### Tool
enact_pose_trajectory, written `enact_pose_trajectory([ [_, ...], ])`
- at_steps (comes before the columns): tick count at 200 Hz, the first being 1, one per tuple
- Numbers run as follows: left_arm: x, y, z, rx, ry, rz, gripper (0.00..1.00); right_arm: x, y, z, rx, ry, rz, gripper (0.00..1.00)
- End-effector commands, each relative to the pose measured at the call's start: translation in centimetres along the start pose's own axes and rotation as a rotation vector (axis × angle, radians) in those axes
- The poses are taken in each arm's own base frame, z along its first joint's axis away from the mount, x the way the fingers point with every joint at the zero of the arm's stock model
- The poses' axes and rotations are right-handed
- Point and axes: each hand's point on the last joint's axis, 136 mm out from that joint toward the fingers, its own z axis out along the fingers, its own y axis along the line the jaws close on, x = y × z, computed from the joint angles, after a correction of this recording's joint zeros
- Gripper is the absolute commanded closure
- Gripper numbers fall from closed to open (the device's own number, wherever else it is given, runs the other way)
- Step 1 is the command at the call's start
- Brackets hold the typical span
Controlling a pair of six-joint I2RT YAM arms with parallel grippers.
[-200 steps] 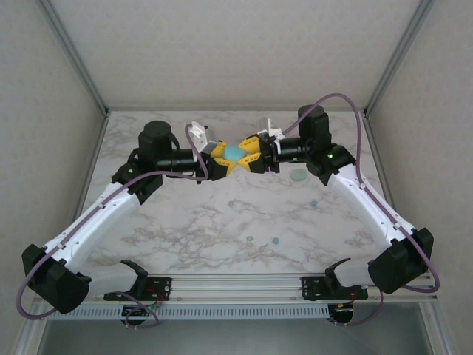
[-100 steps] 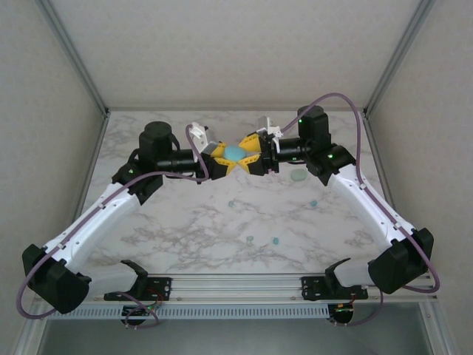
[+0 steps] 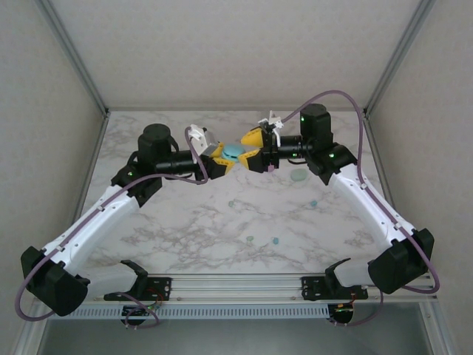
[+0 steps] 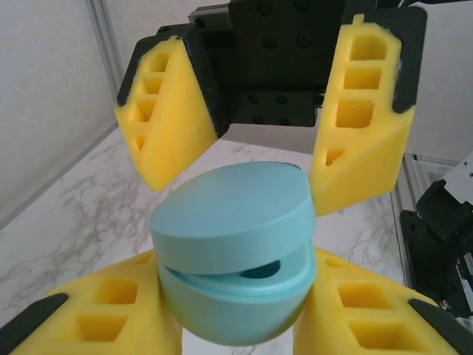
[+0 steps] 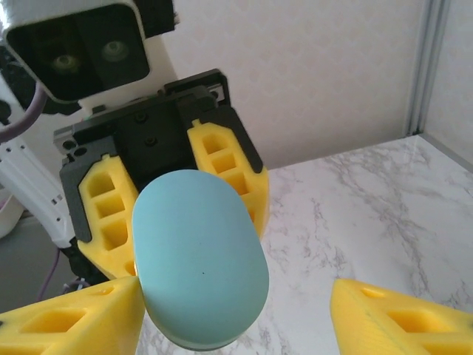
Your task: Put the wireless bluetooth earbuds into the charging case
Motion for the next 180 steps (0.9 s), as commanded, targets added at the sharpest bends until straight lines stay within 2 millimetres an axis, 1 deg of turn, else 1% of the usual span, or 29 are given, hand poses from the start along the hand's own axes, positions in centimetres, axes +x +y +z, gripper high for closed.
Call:
enact_pose_trajectory([
  [1, -1.6, -1.7, -0.4, 0.057, -0.063, 0.026, 0.74, -2.4, -2.5, -0.8, 0.142, -0.050, -0.001, 0.31],
  [26, -1.7, -1.6, -0.3, 0.053, -0.080, 0.009, 0.74, -2.9, -3.3, -0.9, 0.189, -0.067, 0.038, 0.28],
  [73, -1.9, -0.9, -0.3, 0.008, -0.141, -0.033, 0.74, -3.8, -3.9, -1.2, 0.225, -0.056, 0.114, 0.25],
  [84, -1.7, -0.6, -0.2, -0.012, -0.143, -0.044, 0.73, -4.1, -3.7, -1.3, 0.222, -0.054, 0.135, 0.24],
  [100, -1.7, 0.2, -0.2, -0.055, -0.173, -0.062, 0.74, -4.9, -2.6, -1.5, 0.184, -0.060, 0.160, 0.22],
  [112, -1.6, 0.9, -0.2, -0.090, -0.204, -0.076, 0.74, -5.8, -1.9, -1.9, 0.172, -0.076, 0.186, 0.21],
  [121, -1.6, 1.3, -0.3, -0.111, -0.228, -0.092, 0.73, -6.4, -1.6, -2.5, 0.195, -0.087, 0.205, 0.19],
  [129, -1.5, 1.5, -0.2, -0.119, -0.241, -0.104, 0.73, -6.7, -2.1, -3.3, 0.271, -0.098, 0.240, 0.18],
  [140, -1.6, 1.7, -0.1, -0.117, -0.255, -0.118, 0.73, -6.6, -3.2, -4.8, 0.405, -0.101, 0.287, 0.18],
  [146, -1.6, 1.8, 0.0, -0.118, -0.259, -0.126, 0.73, -6.3, -3.7, -5.8, 0.472, -0.098, 0.298, 0.18],
  [159, -1.5, 2.0, 0.0, -0.122, -0.272, -0.143, 0.74, -4.5, -5.5, -8.1, 0.642, -0.081, 0.358, 0.12],
  [164, -1.5, 2.1, 0.0, -0.127, -0.279, -0.149, 0.74, -3.3, -6.5, -9.2, 0.715, -0.075, 0.400, 0.08],
  [169, -1.5, 2.1, 0.0, -0.131, -0.287, -0.152, 0.74, -2.2, -7.3, -10.3, 0.780, -0.073, 0.451, 0.02],
  [180, -1.4, 2.4, -0.1, -0.147, -0.297, -0.158, 0.74, 1.2, -9.0, -12.8, 0.903, -0.061, 0.599, 0.01],
])
